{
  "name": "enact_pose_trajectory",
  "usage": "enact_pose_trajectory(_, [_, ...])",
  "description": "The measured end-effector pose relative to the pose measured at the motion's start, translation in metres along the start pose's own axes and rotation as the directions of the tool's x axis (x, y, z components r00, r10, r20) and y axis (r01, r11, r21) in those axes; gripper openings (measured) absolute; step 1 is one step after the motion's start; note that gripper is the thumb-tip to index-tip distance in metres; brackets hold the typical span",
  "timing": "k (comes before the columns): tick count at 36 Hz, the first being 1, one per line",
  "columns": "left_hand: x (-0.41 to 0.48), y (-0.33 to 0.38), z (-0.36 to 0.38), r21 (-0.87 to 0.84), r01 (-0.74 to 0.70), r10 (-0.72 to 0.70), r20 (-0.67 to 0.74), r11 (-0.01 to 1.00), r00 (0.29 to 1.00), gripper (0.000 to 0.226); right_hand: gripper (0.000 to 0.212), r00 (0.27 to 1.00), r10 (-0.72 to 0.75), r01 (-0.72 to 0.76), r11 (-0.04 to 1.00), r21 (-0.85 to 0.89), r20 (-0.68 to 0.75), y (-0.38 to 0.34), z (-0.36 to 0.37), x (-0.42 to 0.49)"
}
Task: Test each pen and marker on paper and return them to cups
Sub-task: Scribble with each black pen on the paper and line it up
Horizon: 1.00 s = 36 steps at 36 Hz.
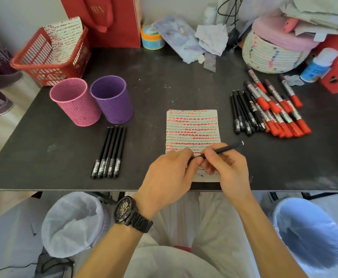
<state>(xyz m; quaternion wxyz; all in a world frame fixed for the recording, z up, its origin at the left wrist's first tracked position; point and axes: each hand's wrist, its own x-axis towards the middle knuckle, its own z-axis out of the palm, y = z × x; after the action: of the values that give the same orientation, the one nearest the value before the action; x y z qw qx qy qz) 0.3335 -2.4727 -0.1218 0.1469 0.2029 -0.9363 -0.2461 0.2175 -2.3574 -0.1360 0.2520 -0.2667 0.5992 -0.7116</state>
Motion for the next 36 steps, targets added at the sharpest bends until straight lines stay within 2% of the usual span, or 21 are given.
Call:
enact_pose_trajectory(7, [-0.001, 0.012, 0.011, -0.004, 0.054, -0.054, -0.157, 0.999, 0.986, 0.047, 0.014, 0.998, 0.047, -0.045, 0.998, 0.041, -0.045, -0.002, 0.0, 0.002])
enact_pose_trajectory(12, [0.0, 0.008, 0.008, 0.006, 0.165, -0.163, -0.094, 0.986, 0.982, 0.068, 0.015, 0.996, 0.074, -0.071, 0.994, 0.082, -0.044, -0.003, -0.002, 0.002])
enact_pose_trajectory(16, [0.0, 0.001, 0.0, 0.097, 0.091, -0.079, -0.122, 0.991, 0.989, 0.062, 0.018, 0.999, 0.046, -0.044, 0.996, 0.082, -0.026, -0.006, 0.001, 0.0])
enact_pose_trajectory(18, [-0.002, -0.005, -0.003, 0.129, 0.074, -0.058, -0.127, 0.989, 0.99, 0.057, 0.019, 0.997, 0.041, -0.033, 0.99, 0.139, -0.061, -0.009, 0.002, 0.0])
enact_pose_trajectory(20, [-0.005, -0.016, -0.007, 0.049, 0.092, -0.086, -0.121, 0.995, 0.989, 0.048, 0.022, 0.99, 0.065, -0.035, 0.972, 0.23, -0.123, -0.011, 0.0, 0.0])
enact_pose_trajectory(22, [-0.008, -0.03, -0.011, -0.132, 0.117, -0.131, -0.105, 0.984, 0.986, 0.037, 0.026, 0.984, 0.08, -0.034, 0.961, 0.276, -0.159, -0.012, -0.001, 0.001])
enact_pose_trajectory(25, [-0.014, -0.047, -0.014, -0.25, 0.136, -0.142, -0.005, 0.959, 0.99, 0.045, 0.023, 0.983, 0.073, -0.036, 0.976, 0.214, -0.168, -0.01, 0.001, -0.001])
enact_pose_trajectory(28, [-0.018, -0.05, -0.011, -0.229, 0.183, -0.171, 0.072, 0.956, 0.983, 0.06, 0.015, 0.985, 0.049, -0.035, 0.995, 0.088, -0.165, -0.009, 0.005, -0.001])
enact_pose_trajectory(32, [-0.02, -0.05, -0.004, -0.126, 0.156, -0.153, 0.033, 0.98, 0.988, 0.058, 0.013, 0.982, 0.024, -0.027, 1.0, -0.014, -0.189, -0.011, 0.007, -0.003])
enact_pose_trajectory(36, [-0.02, -0.049, 0.001, -0.061, 0.112, -0.113, -0.016, 0.992, 0.993, 0.065, 0.012, 0.991, 0.018, -0.024, 0.999, -0.041, -0.136, -0.019, 0.012, -0.003])
